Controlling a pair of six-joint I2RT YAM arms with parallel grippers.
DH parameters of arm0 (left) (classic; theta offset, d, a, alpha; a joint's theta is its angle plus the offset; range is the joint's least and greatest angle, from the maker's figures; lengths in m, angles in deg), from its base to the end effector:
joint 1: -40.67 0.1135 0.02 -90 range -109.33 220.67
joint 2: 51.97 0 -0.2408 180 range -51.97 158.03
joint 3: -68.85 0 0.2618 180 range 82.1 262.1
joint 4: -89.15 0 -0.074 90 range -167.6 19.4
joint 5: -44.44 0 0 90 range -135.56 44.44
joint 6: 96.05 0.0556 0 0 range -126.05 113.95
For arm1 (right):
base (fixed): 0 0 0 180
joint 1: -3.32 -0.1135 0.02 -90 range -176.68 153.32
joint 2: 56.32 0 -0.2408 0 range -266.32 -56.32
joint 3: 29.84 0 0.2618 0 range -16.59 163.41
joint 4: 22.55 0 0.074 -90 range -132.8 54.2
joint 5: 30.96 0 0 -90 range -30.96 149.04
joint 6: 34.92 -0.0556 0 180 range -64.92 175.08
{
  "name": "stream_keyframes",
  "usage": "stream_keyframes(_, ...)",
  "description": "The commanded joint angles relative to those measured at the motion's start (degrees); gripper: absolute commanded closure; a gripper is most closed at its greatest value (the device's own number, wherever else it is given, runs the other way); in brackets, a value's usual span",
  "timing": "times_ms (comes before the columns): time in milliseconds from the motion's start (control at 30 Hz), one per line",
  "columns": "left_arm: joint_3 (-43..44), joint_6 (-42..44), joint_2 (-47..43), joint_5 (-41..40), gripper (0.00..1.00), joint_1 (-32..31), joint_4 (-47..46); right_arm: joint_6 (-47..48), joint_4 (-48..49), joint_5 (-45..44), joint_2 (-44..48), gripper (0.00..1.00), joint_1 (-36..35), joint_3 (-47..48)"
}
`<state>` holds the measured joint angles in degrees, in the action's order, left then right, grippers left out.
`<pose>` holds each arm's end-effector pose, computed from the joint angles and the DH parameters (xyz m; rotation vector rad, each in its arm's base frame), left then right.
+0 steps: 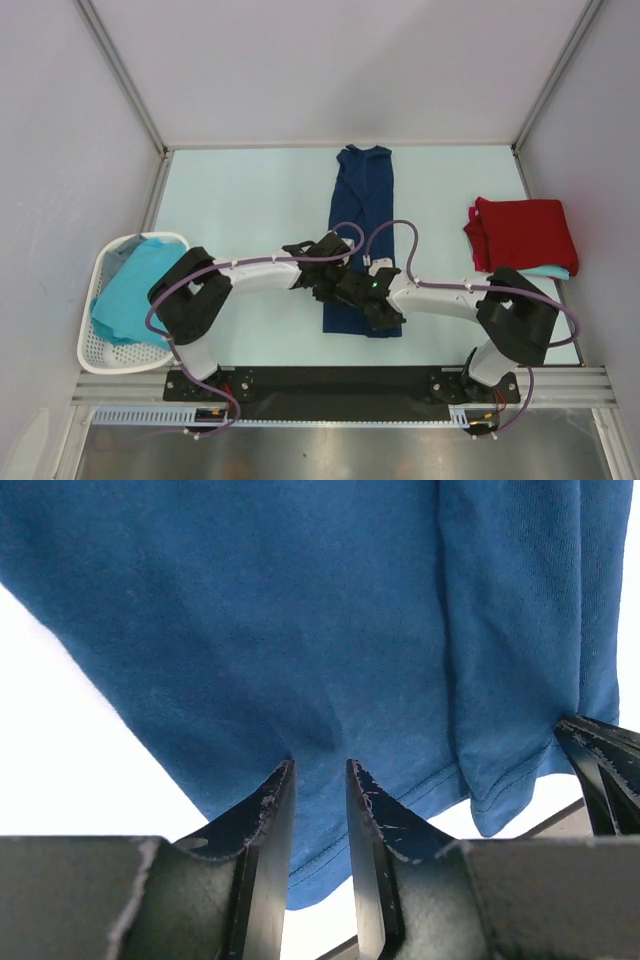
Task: Fold and stack the t-shirts
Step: Rotate the tshirt 95 degrees
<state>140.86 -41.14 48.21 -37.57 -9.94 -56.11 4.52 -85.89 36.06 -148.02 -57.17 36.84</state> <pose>0.2175 -0.2770 0.1120 0.4286 2.7932 -0.6076 0.1509 0.2225 0.1183 -0.2326 2.7711 -0.2872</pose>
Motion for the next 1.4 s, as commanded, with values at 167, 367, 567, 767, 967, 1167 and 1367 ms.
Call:
stream_keyframes(167, 2.06, -1.47, -5.16, -6.29, 0.67, -0.28, 0.21, 4.41, -1.67, -4.96, 10.21, 0.38, 3.00, 9.13)
stream_keyframes(367, 2.76, -1.30, -12.90, -11.94, 0.63, -0.10, 1.70, 16.36, -2.74, -6.46, 8.21, 0.28, 12.40, 26.96)
stream_keyframes(567, 2.15, -2.26, -16.32, -15.63, 0.63, -0.02, 3.99, 24.10, 0.42, -4.62, -2.06, 0.32, 22.15, 32.26)
stream_keyframes(767, -1.10, -4.19, -22.03, -20.20, 0.63, -0.02, 5.57, 26.14, 3.76, 0.04, -12.61, 0.44, 27.35, 36.92)
stream_keyframes(967, -2.07, -4.02, -23.54, -22.66, 0.63, -0.02, 7.50, 24.90, 7.01, 3.47, -18.60, 0.74, 29.99, 39.47)
stream_keyframes(1167, -2.34, -4.11, -22.23, -22.14, 0.63, -0.02, 7.42, 25.08, 7.47, 4.79, -22.98, 0.80, 30.60, 43.24)
stream_keyframes(1367, 0.29, -2.53, -16.61, -19.77, 0.64, -0.02, 5.49, 24.29, 7.28, 5.32, -24.58, 0.84, 31.13, 41.15)
